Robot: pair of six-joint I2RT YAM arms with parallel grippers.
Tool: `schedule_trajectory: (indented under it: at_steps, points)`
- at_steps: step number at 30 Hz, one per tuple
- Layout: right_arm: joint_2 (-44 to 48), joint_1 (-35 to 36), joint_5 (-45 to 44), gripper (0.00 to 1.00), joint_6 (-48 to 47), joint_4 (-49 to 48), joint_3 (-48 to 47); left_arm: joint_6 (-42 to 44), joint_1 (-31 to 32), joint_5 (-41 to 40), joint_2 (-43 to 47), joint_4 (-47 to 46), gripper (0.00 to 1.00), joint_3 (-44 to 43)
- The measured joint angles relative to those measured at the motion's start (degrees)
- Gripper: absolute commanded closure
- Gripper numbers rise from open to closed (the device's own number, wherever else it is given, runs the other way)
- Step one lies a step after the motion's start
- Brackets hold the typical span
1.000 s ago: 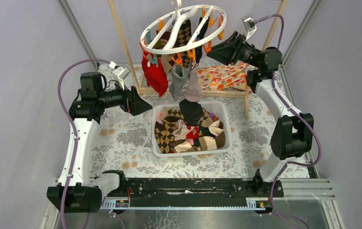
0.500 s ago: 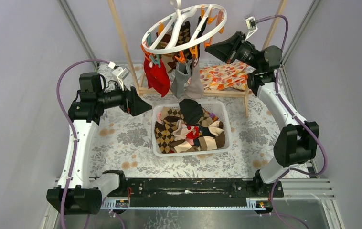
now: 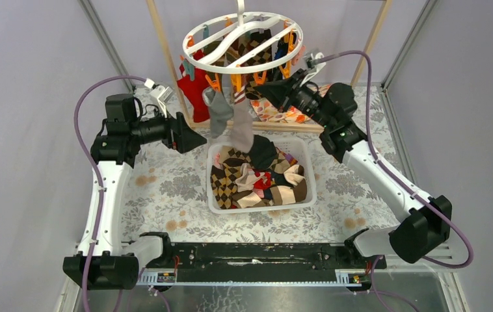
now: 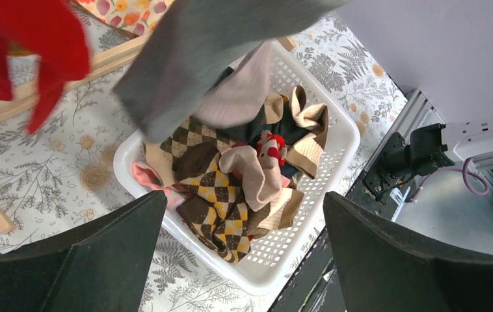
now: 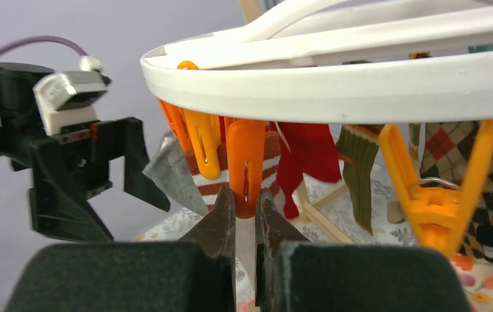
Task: Clip the socks to the hanger
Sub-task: Open the clamp at the hanger.
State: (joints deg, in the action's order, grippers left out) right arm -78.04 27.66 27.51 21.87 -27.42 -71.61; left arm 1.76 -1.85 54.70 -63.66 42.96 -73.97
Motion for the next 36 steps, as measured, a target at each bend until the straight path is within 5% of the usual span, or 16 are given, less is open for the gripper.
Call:
schedule_trajectory:
  at_steps: [15,36]
  points:
    - [-4.0,17.2,-27.5,1.0,-11.8,2.7,-0.3,-9.8,3.0,0.2,-1.7,-3.5,0.03,-12.4]
    - [-8.5,23.6,-37.9,1.0,-13.0,2.3,-5.4,-23.3,11.6,-8.1,-14.0,-19.0,0.16,-20.3]
